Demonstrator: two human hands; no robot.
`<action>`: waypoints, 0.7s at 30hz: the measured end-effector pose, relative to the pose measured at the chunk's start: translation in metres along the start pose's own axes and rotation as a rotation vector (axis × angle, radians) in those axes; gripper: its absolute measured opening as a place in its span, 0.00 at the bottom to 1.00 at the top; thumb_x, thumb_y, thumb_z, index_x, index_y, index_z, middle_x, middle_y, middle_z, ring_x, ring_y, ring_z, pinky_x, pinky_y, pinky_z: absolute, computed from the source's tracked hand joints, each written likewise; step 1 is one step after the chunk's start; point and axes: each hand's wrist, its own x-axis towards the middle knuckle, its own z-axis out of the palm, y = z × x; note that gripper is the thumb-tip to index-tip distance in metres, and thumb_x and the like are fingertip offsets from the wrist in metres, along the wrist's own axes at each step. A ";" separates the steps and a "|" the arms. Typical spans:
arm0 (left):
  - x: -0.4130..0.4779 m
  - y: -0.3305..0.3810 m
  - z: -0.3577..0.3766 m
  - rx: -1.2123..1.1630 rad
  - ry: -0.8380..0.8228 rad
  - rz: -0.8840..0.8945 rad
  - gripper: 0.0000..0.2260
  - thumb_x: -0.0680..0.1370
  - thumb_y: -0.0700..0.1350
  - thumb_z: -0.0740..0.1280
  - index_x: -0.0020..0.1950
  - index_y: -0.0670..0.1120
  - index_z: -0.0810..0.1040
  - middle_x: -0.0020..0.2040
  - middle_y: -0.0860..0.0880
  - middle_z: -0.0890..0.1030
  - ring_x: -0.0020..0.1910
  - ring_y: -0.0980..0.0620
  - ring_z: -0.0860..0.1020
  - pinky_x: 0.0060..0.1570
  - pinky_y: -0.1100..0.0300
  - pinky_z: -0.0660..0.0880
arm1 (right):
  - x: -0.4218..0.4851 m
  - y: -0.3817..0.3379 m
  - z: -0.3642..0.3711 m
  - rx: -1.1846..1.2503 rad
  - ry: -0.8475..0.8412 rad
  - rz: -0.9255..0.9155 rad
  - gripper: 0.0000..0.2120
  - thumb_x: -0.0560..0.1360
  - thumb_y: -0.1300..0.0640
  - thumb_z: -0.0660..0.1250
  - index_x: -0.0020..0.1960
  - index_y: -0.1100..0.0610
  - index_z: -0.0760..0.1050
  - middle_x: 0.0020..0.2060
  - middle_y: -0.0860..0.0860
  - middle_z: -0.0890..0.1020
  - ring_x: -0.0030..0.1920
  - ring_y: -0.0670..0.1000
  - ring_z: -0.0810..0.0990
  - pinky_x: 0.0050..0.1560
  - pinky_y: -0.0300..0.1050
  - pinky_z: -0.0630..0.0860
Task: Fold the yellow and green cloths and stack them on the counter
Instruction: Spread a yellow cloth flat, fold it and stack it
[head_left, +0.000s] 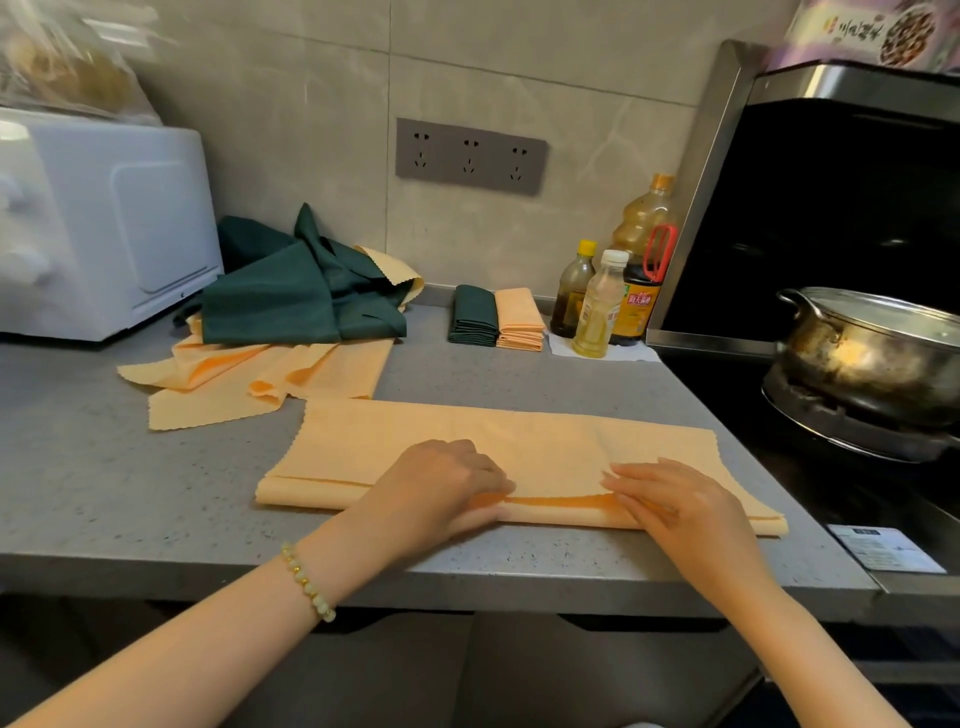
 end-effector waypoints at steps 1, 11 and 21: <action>0.001 0.001 0.000 -0.006 -0.012 -0.001 0.19 0.77 0.59 0.57 0.53 0.52 0.84 0.49 0.57 0.84 0.44 0.56 0.80 0.39 0.59 0.79 | -0.002 0.001 -0.001 0.019 -0.009 -0.004 0.21 0.77 0.39 0.54 0.51 0.47 0.83 0.51 0.42 0.83 0.53 0.42 0.78 0.62 0.40 0.70; -0.001 0.004 0.011 0.053 0.040 0.103 0.03 0.71 0.47 0.70 0.40 0.54 0.83 0.35 0.58 0.82 0.32 0.56 0.78 0.27 0.67 0.69 | -0.008 -0.005 0.004 0.038 -0.073 -0.089 0.15 0.75 0.44 0.60 0.53 0.48 0.82 0.52 0.43 0.83 0.54 0.44 0.80 0.62 0.49 0.72; 0.006 0.006 0.010 0.114 0.077 0.101 0.13 0.72 0.46 0.59 0.41 0.51 0.84 0.36 0.56 0.83 0.33 0.55 0.79 0.26 0.67 0.70 | 0.019 -0.042 0.024 0.063 -0.050 -0.179 0.22 0.79 0.42 0.54 0.45 0.50 0.84 0.45 0.43 0.85 0.46 0.45 0.83 0.49 0.39 0.77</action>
